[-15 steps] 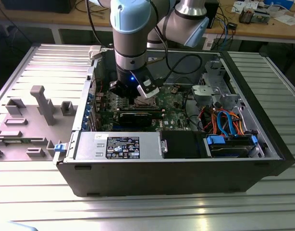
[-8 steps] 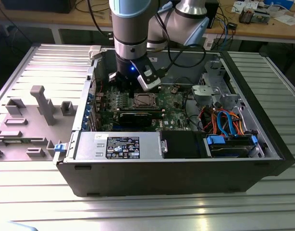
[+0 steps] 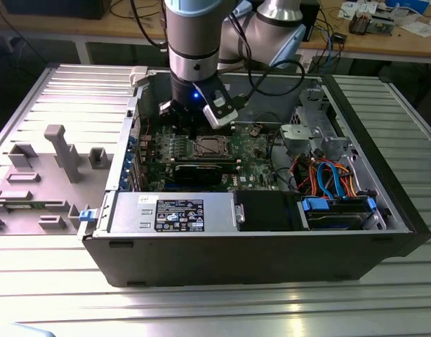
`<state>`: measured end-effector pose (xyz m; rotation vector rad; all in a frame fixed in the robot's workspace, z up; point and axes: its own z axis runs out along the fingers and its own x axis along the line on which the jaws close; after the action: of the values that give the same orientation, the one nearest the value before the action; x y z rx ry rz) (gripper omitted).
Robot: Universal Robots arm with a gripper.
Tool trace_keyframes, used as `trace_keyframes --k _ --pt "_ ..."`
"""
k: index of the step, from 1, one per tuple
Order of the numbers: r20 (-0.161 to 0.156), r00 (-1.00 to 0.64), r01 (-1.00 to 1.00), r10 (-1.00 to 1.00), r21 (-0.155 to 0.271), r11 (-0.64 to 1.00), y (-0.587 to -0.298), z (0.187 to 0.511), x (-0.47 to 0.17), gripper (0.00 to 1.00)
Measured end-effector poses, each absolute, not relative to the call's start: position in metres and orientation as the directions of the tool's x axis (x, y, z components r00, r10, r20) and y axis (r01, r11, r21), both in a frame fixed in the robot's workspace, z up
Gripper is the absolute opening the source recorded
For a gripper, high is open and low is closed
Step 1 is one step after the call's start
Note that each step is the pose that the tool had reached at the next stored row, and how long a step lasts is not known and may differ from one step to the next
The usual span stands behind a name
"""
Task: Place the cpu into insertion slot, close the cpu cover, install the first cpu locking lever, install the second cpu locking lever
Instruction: 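Install the second cpu locking lever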
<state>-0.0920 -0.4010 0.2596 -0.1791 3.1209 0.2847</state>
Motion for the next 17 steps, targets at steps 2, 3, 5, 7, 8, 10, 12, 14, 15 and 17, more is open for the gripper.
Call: trace_keyframes --k 2,3,5,7,8,10,12,14,15,17 --pt "-0.001 -0.994 -0.112 -0.113 0.182 0.977 -0.404 0.259 -0.086 0.11" --pt "0.003 -0.994 -0.111 -0.113 0.182 0.977 -0.406 0.258 -0.084 0.11" --pt "0.017 -0.993 -0.108 -0.113 0.183 0.977 -0.409 0.257 -0.076 0.11" --pt "0.023 -0.993 -0.107 -0.113 0.184 0.977 -0.414 0.254 -0.074 0.11" --pt "0.023 -0.993 -0.107 -0.113 0.184 0.977 -0.415 0.253 -0.074 0.11" --pt "0.023 -0.993 -0.107 -0.113 0.182 0.977 -0.417 0.252 -0.074 0.11" --pt "0.023 -0.993 -0.107 -0.113 0.182 0.978 -0.418 0.249 -0.074 0.11" --pt "0.023 -0.993 -0.107 -0.113 0.182 0.977 -0.418 0.244 -0.074 0.11" --pt "0.023 -0.993 -0.107 -0.113 0.182 0.977 -0.418 0.243 -0.074 0.11" --pt "0.023 -0.993 -0.107 -0.113 0.182 0.977 -0.418 0.239 -0.076 0.11"
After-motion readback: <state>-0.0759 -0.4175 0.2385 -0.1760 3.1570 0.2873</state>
